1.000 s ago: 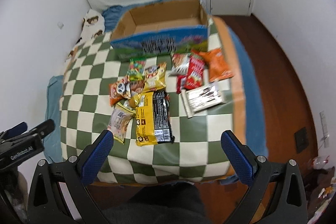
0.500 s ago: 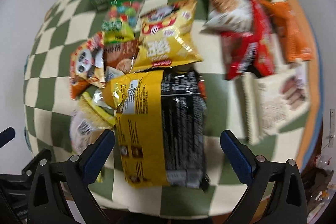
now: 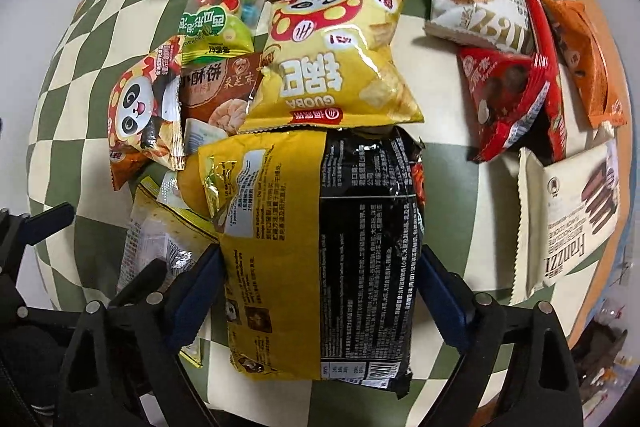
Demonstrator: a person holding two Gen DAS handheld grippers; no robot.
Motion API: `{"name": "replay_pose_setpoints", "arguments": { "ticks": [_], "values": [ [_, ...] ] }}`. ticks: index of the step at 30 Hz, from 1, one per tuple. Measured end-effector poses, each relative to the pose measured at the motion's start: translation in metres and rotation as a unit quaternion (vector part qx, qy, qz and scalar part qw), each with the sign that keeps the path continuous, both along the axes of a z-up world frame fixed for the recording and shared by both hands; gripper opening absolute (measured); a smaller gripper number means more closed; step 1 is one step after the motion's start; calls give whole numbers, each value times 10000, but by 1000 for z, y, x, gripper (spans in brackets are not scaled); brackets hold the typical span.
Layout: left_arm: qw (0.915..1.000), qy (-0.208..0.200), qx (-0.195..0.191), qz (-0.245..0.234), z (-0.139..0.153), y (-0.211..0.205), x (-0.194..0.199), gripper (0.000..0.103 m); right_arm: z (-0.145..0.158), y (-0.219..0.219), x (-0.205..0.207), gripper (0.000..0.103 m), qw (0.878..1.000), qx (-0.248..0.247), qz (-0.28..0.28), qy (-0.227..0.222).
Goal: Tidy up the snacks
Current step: 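Lower the left tool onto the clear bread bag while the right tool lowers onto the yellow-black biscuit pack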
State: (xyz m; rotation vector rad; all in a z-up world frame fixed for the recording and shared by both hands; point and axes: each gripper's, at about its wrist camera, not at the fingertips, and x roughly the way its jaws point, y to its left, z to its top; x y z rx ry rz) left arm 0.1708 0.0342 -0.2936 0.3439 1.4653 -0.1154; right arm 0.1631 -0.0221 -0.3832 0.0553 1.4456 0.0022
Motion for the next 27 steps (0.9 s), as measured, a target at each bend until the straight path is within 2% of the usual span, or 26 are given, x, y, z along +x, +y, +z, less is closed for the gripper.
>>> {"name": "replay_pose_setpoints", "arguments": {
  "ticks": [5,10,16,20,23,27],
  "values": [
    [9997,-47,-217,-48,-5,1,-12,90,8,23,-5,94,9984,-457,309,-95],
    [9997,-187,-93,-119,-16,5,-34,90,7,35,-5,93,9959,-737,504,-138],
    [9998,-192,48,70,-28,30,-43,91,4,34,-7,93,9962,-718,477,-131],
    [9992,-132,78,370,-38,48,-39,90,2,28,-19,90,9965,-674,487,-100],
    [9986,-7,-89,526,-38,58,-39,90,-1,14,-26,89,9975,-566,418,-56],
    [9973,18,-509,536,-19,63,-42,90,-8,-12,-44,89,9991,-355,157,170]
  ]
}}
